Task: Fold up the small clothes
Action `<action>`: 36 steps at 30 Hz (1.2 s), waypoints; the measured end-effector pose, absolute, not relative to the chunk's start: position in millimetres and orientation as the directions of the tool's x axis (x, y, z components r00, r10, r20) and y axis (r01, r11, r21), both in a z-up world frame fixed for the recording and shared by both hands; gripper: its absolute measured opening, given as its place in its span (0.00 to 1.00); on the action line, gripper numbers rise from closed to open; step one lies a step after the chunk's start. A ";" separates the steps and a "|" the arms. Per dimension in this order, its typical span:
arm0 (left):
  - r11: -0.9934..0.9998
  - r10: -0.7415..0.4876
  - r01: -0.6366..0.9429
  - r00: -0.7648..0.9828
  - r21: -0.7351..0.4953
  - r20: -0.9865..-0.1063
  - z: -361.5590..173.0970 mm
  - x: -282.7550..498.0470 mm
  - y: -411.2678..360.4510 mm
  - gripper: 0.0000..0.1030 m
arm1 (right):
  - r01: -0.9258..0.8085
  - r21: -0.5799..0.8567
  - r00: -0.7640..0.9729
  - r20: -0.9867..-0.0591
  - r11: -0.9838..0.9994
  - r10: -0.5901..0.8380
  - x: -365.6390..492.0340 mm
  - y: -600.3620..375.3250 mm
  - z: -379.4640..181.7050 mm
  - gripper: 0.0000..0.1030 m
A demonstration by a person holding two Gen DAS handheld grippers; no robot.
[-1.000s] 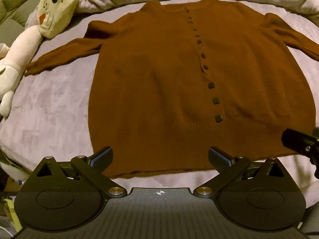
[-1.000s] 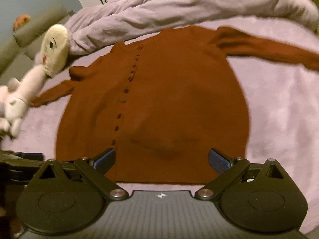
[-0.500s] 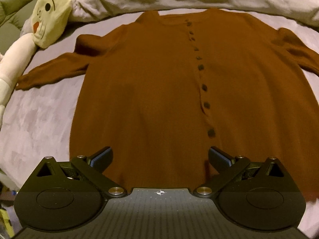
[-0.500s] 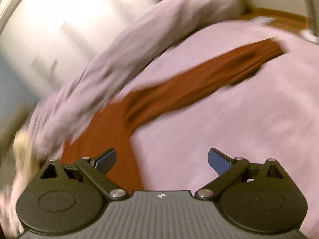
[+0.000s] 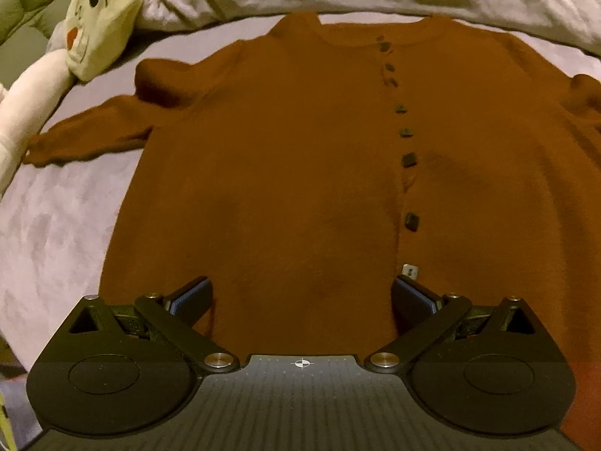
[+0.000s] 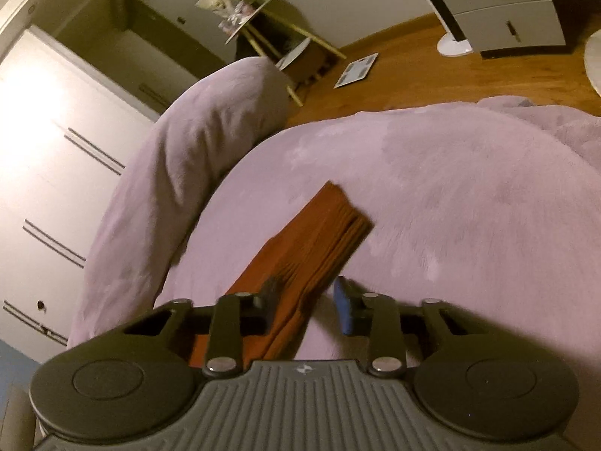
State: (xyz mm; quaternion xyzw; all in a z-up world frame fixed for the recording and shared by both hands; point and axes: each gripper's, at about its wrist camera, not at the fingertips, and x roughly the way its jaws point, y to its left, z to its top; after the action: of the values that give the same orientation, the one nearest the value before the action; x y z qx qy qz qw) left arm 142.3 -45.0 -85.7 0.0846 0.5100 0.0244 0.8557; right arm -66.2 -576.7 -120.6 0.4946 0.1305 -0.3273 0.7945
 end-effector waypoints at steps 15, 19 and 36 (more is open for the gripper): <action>1.000 -0.020 0.017 0.464 -0.014 -0.886 -96.8 141.9 -14.7 1.00 | 0.688 0.536 0.726 -0.502 0.490 -0.471 -38.9 -558.4 -75.3 0.05; 1.000 -0.028 0.018 0.443 -0.023 -0.896 -91.3 145.5 -10.1 1.00 | 0.666 0.463 0.744 -0.475 0.585 -0.470 -23.1 -534.3 -53.9 0.05; 0.998 -0.060 0.036 0.576 -0.048 -0.815 -46.9 154.4 3.5 1.00 | 0.027 0.248 0.832 -0.542 0.968 0.116 90.1 -244.0 -56.5 0.21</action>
State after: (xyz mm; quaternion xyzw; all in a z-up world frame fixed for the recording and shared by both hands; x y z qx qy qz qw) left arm 154.4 3.5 -46.9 -0.0128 0.4596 -0.0272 0.8876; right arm 90.1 -244.0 -56.5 0.1234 0.2887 0.0235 0.9491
